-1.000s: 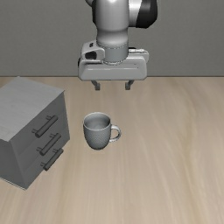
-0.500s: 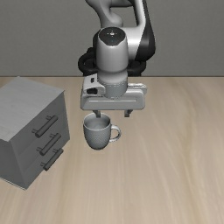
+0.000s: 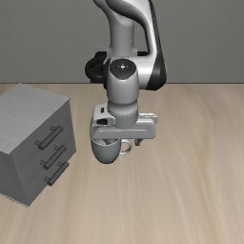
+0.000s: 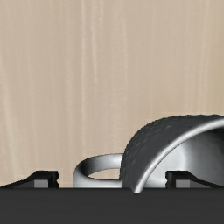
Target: Pick up the porcelain mug on the table and place it on the white cabinet
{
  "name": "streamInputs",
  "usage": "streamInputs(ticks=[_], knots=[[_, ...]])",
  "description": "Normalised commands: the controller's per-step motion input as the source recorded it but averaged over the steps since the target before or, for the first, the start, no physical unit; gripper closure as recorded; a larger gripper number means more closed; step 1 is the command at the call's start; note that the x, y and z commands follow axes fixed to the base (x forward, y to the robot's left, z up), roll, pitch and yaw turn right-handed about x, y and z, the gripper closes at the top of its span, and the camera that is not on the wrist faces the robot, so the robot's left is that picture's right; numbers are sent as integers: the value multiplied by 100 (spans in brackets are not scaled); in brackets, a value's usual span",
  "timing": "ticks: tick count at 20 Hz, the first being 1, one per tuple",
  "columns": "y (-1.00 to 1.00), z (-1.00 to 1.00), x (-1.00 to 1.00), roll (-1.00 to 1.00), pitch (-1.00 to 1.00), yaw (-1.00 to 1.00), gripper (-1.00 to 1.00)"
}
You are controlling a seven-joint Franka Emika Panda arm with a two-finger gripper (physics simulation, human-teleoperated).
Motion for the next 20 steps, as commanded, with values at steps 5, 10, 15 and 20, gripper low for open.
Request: streamInputs(ticks=[5, 10, 15, 20], knots=[[0, 0, 0, 0, 0, 0, 100], [0, 40, 0, 0, 0, 0, 100], [0, 100, 0, 0, 0, 0, 100], [0, 100, 0, 0, 0, 0, 100]])
